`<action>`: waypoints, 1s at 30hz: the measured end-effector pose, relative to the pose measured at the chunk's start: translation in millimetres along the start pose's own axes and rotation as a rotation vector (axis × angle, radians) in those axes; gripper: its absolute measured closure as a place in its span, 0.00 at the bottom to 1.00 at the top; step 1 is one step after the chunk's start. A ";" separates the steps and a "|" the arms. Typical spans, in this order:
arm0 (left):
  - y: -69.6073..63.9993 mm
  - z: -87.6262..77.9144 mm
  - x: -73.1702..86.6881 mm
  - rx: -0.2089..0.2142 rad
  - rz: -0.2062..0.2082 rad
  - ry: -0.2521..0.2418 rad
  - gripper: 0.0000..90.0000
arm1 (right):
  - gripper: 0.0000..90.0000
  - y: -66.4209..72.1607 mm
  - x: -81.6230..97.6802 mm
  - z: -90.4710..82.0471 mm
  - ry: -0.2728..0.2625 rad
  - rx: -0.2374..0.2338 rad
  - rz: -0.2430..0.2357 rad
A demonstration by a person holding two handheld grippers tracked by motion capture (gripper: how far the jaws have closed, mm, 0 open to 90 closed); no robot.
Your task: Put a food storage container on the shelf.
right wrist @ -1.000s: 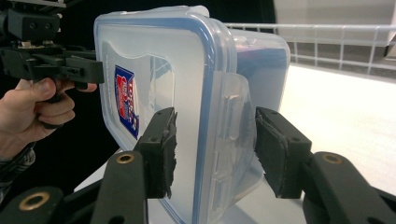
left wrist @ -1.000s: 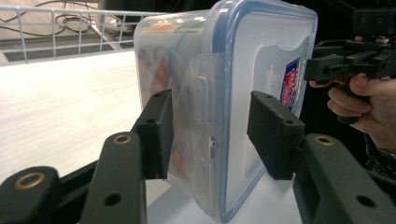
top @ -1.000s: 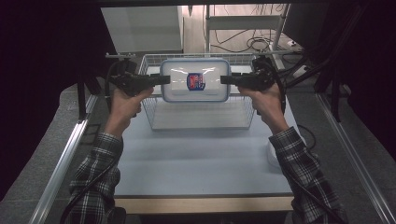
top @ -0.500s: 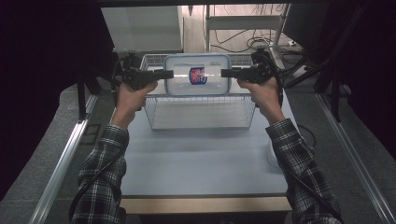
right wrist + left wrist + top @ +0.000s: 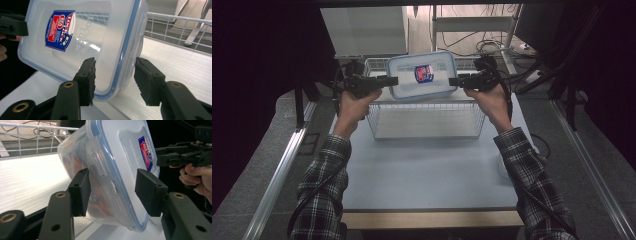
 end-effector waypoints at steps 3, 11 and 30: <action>1.1 2.9 -0.5 -0.039 0.012 0.024 0.47 | 0.64 -1.5 0.5 -0.4 0.002 -0.001 0.014; 7.0 5.0 -1.9 -0.033 -0.015 0.026 0.43 | 0.69 -2.3 0.9 1.3 0.009 0.007 0.022; 16.4 14.2 -5.4 -0.146 -0.014 0.032 0.46 | 0.69 -1.2 -8.9 10.0 0.011 0.017 0.072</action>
Point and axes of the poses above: each handheld gripper's, and its own axes: z roughly forward along the jaws, x roughly out of its underside, y roughly to its left, the point moved 7 cm from there along z, roughly forward along the jaws, and after that the axes turned 1 degree about y, right-handed, at the moved point
